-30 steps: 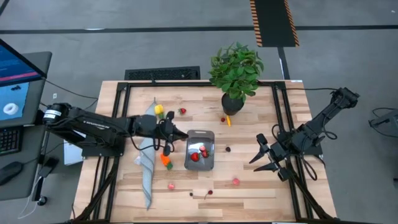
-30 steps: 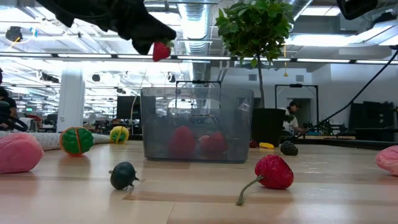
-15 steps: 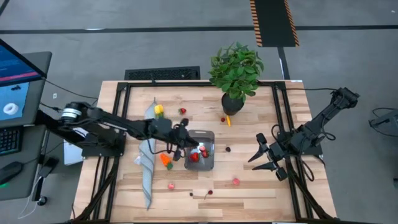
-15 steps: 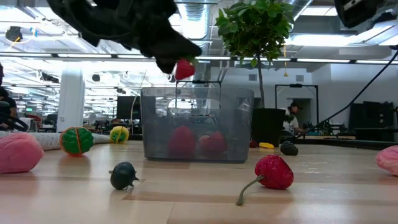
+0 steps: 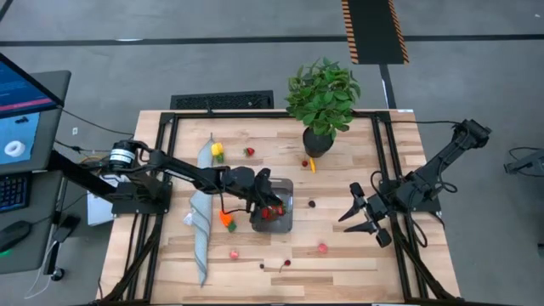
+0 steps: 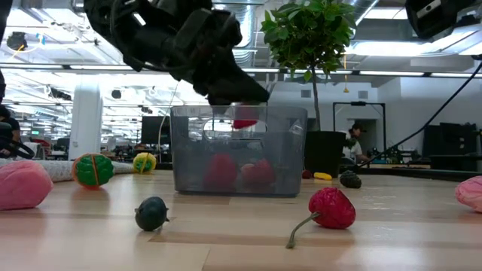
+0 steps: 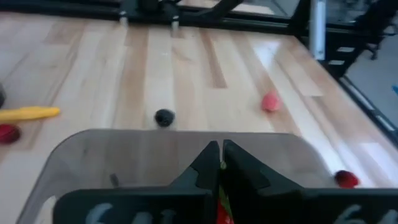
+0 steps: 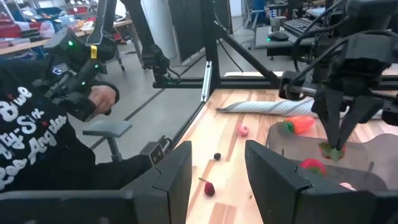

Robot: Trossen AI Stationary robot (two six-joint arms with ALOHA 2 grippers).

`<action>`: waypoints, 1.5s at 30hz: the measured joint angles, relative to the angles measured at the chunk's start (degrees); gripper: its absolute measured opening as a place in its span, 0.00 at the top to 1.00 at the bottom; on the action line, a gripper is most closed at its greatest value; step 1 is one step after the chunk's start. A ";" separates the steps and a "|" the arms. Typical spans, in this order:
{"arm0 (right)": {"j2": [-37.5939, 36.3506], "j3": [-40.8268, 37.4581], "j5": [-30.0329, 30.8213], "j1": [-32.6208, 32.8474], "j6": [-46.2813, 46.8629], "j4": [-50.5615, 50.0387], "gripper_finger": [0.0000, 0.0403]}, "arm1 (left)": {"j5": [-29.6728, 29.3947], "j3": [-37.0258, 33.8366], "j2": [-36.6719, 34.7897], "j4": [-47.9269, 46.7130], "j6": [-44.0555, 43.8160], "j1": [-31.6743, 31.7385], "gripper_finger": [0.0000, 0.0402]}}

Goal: Pick and placing Produce into tupperware
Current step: Put the bottom strawberry into the bin, then put the blackberry into the bin

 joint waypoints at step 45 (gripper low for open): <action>-21.07 -0.02 13.20 -14.40 1.49 -18.91 0.57 | 1.84 -19.71 -53.31 -7.88 7.30 3.16 0.71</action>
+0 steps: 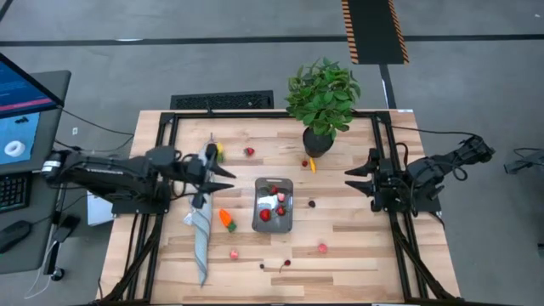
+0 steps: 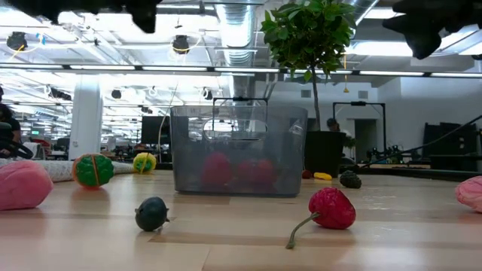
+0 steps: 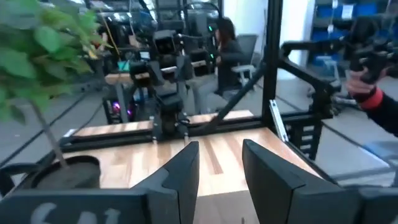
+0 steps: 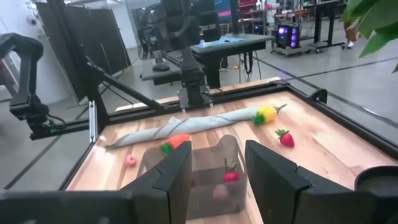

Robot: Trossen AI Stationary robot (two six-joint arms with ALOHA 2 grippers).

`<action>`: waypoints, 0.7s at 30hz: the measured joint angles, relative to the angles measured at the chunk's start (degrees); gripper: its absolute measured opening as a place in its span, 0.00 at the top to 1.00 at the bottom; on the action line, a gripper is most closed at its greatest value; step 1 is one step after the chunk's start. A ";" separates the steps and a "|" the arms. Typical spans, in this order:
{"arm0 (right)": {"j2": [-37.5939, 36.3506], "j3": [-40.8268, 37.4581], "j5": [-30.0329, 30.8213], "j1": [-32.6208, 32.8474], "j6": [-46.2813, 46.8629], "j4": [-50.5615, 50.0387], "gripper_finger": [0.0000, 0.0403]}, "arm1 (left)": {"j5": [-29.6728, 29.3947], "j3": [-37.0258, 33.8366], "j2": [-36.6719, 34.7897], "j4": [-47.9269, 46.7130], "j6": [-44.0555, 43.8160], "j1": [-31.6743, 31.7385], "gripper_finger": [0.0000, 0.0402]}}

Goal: Pick and placing Produce into tupperware
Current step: Put the blackberry into the bin

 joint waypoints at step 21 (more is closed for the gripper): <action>23.07 0.02 -0.17 -1.54 14.95 -0.17 0.65 | -6.27 -20.35 -22.20 8.87 -1.42 0.04 0.71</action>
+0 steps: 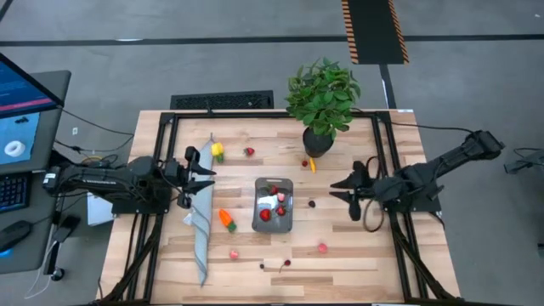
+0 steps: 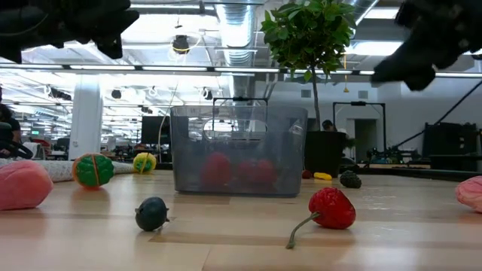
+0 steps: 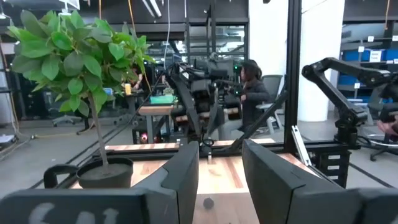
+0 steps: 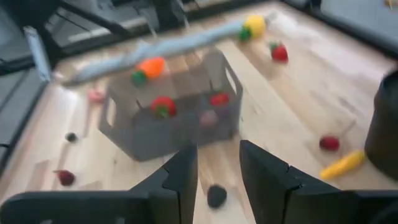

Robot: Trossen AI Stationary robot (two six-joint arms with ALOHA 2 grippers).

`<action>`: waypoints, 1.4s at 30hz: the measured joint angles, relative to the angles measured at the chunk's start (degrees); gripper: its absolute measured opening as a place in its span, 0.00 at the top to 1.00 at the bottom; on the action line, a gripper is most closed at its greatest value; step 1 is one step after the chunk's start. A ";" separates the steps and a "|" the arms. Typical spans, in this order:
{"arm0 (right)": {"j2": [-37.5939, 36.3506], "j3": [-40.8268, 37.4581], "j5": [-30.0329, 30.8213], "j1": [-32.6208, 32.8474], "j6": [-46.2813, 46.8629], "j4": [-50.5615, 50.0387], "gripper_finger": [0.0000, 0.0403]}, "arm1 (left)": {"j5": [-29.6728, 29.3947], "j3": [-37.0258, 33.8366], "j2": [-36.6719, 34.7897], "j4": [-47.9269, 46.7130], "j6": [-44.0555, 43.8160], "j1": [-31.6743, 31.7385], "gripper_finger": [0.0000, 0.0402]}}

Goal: Pick and placing Produce into tupperware
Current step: Put the blackberry into the bin

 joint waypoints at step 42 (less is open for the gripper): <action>45.36 -0.02 -5.81 -4.07 7.52 27.68 0.37 | -0.16 -1.49 -0.37 1.93 0.32 -0.02 0.71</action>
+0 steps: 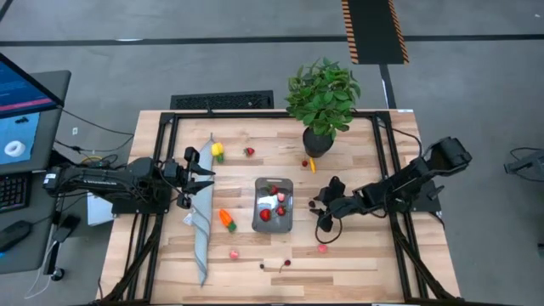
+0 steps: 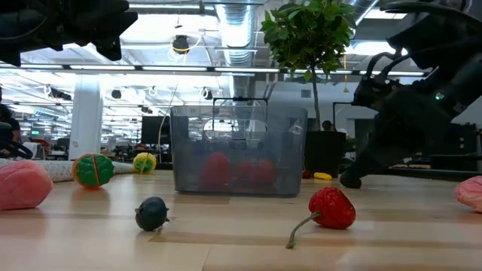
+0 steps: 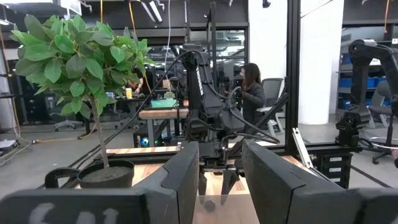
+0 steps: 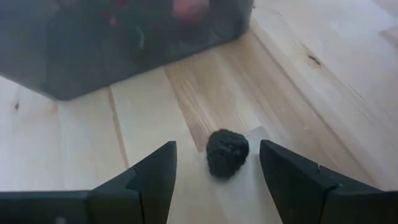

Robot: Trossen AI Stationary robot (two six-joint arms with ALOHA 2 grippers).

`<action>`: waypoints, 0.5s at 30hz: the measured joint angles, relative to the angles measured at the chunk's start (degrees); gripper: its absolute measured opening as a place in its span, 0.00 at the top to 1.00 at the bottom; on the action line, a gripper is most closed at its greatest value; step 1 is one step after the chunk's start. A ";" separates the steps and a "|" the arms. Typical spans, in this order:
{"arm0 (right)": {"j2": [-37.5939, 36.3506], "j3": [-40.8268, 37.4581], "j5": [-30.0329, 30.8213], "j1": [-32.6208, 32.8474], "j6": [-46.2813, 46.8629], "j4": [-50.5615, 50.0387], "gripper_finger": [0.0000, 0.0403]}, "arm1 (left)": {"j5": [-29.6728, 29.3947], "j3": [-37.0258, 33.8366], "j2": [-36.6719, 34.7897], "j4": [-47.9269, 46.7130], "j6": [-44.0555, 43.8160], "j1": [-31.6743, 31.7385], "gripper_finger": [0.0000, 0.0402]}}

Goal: Pick and placing Produce into tupperware
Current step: Put the blackberry into the bin

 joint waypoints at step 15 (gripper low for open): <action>3.15 0.02 0.08 -2.62 -1.67 2.83 0.70 | 0.00 0.00 0.00 -0.04 -0.04 0.00 0.71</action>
